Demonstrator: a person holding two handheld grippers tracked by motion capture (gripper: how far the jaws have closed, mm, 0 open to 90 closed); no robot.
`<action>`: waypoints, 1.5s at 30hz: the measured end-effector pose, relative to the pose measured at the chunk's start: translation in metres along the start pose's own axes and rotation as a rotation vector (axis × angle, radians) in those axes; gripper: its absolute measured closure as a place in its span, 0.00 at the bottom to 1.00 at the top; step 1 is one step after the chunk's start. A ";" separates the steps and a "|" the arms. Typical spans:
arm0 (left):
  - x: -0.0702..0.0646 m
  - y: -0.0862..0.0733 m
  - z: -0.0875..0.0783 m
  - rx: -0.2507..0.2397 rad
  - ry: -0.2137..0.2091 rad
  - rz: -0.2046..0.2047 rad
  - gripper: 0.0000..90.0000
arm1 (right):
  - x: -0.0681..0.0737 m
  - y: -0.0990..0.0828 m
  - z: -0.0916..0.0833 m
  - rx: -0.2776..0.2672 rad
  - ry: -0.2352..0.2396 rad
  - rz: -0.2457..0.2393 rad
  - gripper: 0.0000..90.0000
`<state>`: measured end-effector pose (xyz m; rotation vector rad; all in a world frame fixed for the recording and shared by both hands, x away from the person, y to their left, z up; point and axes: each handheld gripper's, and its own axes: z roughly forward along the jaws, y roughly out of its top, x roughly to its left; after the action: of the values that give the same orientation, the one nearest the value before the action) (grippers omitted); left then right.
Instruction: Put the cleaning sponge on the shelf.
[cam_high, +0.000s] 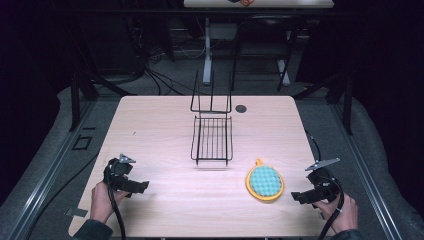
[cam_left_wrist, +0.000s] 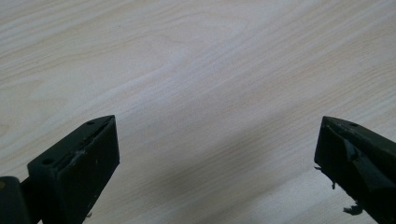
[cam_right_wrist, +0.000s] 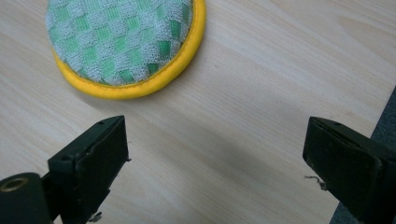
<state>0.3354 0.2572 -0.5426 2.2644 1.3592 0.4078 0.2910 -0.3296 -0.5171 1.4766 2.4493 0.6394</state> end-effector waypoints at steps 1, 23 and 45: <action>0.000 0.000 0.000 0.000 0.000 0.000 0.00 | 0.000 0.000 0.000 0.000 0.000 0.000 0.07; -0.002 0.001 0.002 0.010 -0.003 0.009 0.00 | 0.012 0.027 0.004 -0.030 0.024 -0.034 0.00; -0.003 0.003 0.004 0.016 -0.007 0.012 0.00 | 0.027 0.067 0.037 0.000 0.096 -0.067 0.00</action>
<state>0.3376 0.2521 -0.5444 2.2863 1.3501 0.3935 0.3454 -0.2690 -0.5171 1.3879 2.5577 0.7126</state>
